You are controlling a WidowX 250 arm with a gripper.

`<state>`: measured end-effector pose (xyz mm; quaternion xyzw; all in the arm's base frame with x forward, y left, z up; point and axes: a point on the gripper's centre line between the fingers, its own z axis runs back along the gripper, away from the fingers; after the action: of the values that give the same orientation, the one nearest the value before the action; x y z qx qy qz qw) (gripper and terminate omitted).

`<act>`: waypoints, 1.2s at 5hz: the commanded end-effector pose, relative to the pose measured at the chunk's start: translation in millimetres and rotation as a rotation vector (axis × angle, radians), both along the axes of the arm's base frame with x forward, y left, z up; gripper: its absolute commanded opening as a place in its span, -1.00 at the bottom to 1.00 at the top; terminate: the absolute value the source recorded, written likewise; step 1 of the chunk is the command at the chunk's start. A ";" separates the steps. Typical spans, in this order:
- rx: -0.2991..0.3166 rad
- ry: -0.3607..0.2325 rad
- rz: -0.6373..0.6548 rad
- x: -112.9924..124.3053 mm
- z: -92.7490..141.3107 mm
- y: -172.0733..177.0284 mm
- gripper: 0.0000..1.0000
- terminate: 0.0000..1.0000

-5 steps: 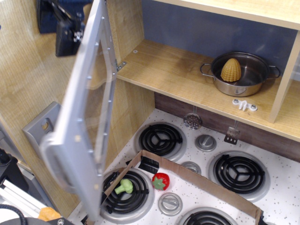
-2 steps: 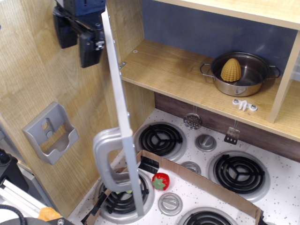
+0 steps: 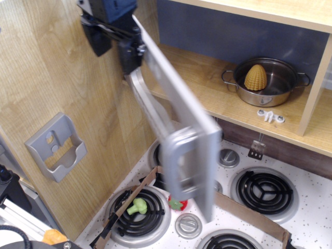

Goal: Close microwave

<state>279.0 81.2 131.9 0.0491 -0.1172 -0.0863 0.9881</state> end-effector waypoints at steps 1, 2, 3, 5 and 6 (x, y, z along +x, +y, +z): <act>-0.077 -0.166 0.035 27.8 20.9 -33.9 1.00 -1.00; -0.102 -0.192 0.024 40.4 17.7 -45.4 1.00 -1.00; -0.096 -0.226 0.006 53.6 23.9 -51.0 1.00 -1.00; -0.099 -0.293 -0.030 75.0 30.9 -53.1 1.00 -1.00; -0.099 -0.302 -0.045 81.3 32.1 -54.6 1.00 -1.00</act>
<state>348.0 30.4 131.0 0.0005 -0.2353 -0.0842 0.9683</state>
